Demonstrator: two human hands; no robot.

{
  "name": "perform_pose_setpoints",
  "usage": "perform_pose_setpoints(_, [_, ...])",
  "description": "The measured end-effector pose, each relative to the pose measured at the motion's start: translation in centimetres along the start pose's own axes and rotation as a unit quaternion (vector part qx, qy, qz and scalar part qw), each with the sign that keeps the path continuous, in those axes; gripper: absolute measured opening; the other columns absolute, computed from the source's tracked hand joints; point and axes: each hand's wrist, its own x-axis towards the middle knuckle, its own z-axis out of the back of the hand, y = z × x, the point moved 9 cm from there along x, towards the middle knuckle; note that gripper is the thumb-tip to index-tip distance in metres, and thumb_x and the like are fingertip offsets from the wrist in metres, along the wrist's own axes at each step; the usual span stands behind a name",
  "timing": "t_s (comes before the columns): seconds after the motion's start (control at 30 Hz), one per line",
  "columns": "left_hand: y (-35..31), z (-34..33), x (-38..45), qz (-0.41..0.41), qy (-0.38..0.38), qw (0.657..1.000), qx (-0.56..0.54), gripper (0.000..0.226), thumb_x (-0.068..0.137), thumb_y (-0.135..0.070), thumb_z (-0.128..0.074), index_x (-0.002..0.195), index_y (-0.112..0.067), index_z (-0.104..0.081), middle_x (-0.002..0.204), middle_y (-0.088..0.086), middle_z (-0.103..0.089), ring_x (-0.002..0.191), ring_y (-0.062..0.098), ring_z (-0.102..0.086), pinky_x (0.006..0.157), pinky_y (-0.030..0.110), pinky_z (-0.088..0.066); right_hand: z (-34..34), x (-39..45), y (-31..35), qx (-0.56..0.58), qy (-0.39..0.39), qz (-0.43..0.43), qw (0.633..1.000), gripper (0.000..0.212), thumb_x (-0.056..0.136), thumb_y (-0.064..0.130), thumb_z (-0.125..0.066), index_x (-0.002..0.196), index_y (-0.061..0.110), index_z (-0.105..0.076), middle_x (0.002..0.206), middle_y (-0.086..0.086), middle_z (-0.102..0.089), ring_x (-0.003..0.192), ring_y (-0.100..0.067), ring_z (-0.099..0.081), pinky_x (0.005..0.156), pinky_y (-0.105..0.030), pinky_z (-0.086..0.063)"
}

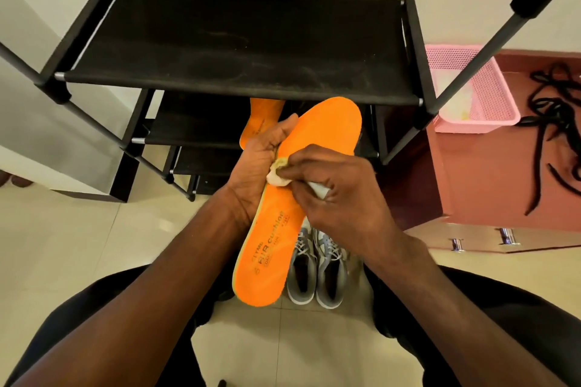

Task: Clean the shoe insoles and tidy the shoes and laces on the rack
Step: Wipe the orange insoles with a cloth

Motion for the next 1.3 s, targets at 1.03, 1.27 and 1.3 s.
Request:
perform_pose_setpoints(1.03, [-0.5,0.2,-0.4,-0.026,-0.013,0.998,0.051,0.040,0.106,-0.035,-0.045,0.120,-0.002,-0.064,0.101,0.011,-0.070,0.090,0.021,-0.068,0.083,0.035,-0.058,1.5,-0.3,-1.6,-0.049,-0.076,-0.016,0.996,0.020,0.087,-0.003,-0.070,0.098,0.007,-0.083,0.100,0.003,-0.075,0.082,-0.017,-0.074,0.069,-0.040,-0.060])
perform_pose_setpoints(1.27, [-0.5,-0.1,-0.3,-0.019,0.006,0.998,0.055,0.029,0.101,-0.031,-0.056,0.108,-0.003,-0.061,0.092,0.009,-0.061,0.085,0.018,-0.059,0.080,0.033,-0.052,0.3,-0.7,-0.2,-0.056,-0.037,0.011,0.998,0.023,0.088,-0.001,-0.065,0.098,0.009,-0.083,0.104,0.003,-0.074,0.077,-0.018,-0.073,0.064,-0.038,-0.060])
perform_pose_setpoints(1.3, [-0.2,-0.4,-0.5,-0.011,0.009,0.998,0.061,0.029,0.103,-0.030,-0.053,0.101,-0.005,-0.068,0.087,0.007,-0.062,0.080,0.017,-0.060,0.077,0.032,-0.053,1.6,-0.3,-1.5,-0.074,-0.066,-0.012,0.995,0.025,0.086,-0.003,-0.065,0.098,0.010,-0.083,0.104,0.003,-0.073,0.078,-0.018,-0.072,0.065,-0.038,-0.060])
